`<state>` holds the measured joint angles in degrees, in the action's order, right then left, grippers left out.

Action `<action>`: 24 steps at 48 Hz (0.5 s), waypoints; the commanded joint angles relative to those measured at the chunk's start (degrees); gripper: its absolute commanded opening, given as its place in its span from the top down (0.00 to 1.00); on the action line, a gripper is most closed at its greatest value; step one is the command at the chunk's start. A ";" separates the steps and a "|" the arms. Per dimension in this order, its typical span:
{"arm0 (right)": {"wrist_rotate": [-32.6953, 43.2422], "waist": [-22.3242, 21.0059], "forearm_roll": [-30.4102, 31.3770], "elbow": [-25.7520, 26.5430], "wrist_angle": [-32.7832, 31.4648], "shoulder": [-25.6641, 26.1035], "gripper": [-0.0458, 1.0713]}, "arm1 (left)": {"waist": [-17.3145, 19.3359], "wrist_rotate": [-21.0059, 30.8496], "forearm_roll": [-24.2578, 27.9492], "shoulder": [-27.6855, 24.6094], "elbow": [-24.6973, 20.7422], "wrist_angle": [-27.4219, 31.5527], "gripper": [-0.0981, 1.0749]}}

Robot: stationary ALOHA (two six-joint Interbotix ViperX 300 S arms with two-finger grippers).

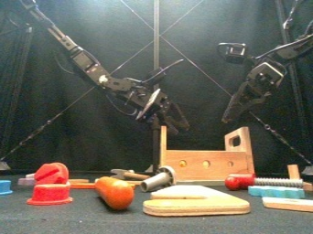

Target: Grab blue nut

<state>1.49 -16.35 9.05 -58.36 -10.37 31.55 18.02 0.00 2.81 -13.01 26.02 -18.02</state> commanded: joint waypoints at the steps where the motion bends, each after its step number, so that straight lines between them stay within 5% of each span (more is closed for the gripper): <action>1: 0.09 0.09 0.09 0.62 0.18 0.70 0.17 | -0.18 -0.18 -0.09 2.29 -1.58 -0.53 0.08; 11: 0.09 0.26 0.00 0.44 0.18 0.79 0.17 | -1.58 -0.35 0.70 9.05 1.32 0.79 0.08; 17: 0.09 0.26 0.00 0.35 0.18 0.70 0.17 | -3.96 -0.35 3.52 15.91 7.73 5.62 0.08; 24: 0.09 0.18 0.00 0.79 0.44 0.70 0.17 | -10.90 -0.35 10.02 23.38 16.52 12.83 0.08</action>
<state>1.76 -16.17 9.14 -58.45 -10.37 31.64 11.16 -0.44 9.49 5.80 39.11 -8.17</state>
